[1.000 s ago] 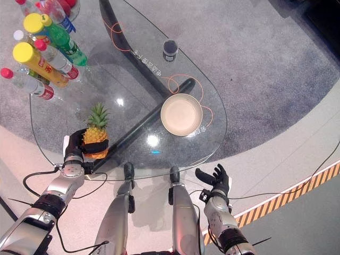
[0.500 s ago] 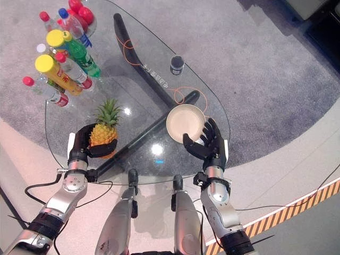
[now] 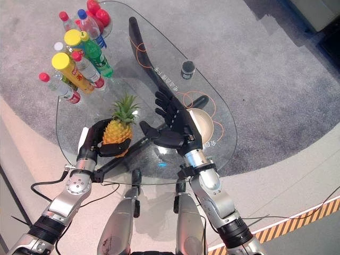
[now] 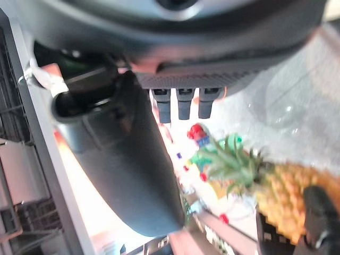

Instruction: Pick up the fruit to the plate

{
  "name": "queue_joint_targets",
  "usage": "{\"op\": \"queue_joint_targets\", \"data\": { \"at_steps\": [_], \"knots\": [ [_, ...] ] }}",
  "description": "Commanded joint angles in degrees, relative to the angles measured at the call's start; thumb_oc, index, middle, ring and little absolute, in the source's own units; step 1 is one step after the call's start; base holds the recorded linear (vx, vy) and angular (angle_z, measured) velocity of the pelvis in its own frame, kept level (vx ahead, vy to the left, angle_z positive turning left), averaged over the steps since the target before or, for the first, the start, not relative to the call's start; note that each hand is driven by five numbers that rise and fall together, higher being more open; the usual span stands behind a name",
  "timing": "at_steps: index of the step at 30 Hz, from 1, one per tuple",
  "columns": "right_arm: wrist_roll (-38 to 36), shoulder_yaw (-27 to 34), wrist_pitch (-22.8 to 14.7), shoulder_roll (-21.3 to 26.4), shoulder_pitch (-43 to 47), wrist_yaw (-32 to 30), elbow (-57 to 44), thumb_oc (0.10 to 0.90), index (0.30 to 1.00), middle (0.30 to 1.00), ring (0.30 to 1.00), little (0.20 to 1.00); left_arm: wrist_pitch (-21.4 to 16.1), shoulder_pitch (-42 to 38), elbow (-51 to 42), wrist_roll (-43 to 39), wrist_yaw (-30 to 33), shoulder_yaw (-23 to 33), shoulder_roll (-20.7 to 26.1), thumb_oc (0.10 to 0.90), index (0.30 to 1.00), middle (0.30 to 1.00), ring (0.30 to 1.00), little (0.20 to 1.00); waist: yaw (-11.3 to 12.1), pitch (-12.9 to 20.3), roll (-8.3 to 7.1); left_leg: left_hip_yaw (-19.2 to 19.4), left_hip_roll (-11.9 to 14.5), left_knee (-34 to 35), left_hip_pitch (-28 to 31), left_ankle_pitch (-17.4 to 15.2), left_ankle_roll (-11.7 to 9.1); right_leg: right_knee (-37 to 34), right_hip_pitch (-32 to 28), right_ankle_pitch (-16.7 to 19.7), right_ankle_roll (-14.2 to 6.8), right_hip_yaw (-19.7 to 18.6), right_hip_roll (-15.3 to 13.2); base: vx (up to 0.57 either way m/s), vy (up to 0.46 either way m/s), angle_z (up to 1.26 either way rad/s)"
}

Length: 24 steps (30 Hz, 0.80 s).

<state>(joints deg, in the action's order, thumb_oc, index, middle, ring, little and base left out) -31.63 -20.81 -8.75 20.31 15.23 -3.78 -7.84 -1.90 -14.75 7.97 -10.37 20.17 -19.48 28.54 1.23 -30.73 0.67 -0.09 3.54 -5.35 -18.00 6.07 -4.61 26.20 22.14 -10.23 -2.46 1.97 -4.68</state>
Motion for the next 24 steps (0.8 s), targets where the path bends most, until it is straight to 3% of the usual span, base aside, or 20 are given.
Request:
{"op": "queue_joint_targets", "data": {
  "at_steps": [1,10,19,24],
  "knots": [
    [-0.98,-0.08,-3.92,-1.84,5.13,0.71,-7.53,0.8,0.9,0.9,0.9,0.9,-6.0,-6.19,-10.61,1.95,-1.42,1.57,1.98,0.1,0.3,0.3,0.3,0.2,-0.93,0.93,-2.23,1.46,-3.23,-12.95,-1.06,-5.75,3.21,-13.9,-8.12,10.58,1.32,5.21,-0.84,0.02,-0.011,0.16],
    [-0.63,-3.21,-4.99,-4.35,8.15,-8.48,-2.89,0.8,0.9,0.9,0.9,0.9,-6.8,-7.06,-15.25,2.14,-4.27,-3.68,0.75,0.1,0.3,0.3,0.3,0.2,-0.31,0.93,-1.84,1.68,-3.9,-13.17,-1.25,-6.23,3.56,-13.93,-7.71,11.02,1.02,5.55,-1.67,0.01,0.007,0.03],
    [-5.24,-4.8,-3.51,-4.48,5.91,-9.89,-1.71,0.8,0.9,0.9,0.9,0.9,-10.62,-5.36,-18.35,4.39,-2.45,-4.35,1.67,0.1,0.3,0.3,0.3,0.2,-0.32,0.93,-1.42,1.85,-4.28,-12.71,-1.01,-6.31,3.81,-14.19,-7.61,11.22,0.89,5.45,-2.16,0.03,0.039,0.01],
    [-4.07,-4.96,-6.04,-4.82,5.51,-13.06,-2.28,0.8,0.9,0.9,0.9,0.9,-11.44,-4.95,-20.0,5.74,-1.77,-3.84,2.02,0.1,0.3,0.3,0.3,0.2,-0.04,0.93,-1.37,1.77,-4.5,-12.73,-1.33,-6.34,4.05,-13.98,-7.19,11.26,0.82,5.58,-2.32,0.0,0.0,0.0]
  ]
}}
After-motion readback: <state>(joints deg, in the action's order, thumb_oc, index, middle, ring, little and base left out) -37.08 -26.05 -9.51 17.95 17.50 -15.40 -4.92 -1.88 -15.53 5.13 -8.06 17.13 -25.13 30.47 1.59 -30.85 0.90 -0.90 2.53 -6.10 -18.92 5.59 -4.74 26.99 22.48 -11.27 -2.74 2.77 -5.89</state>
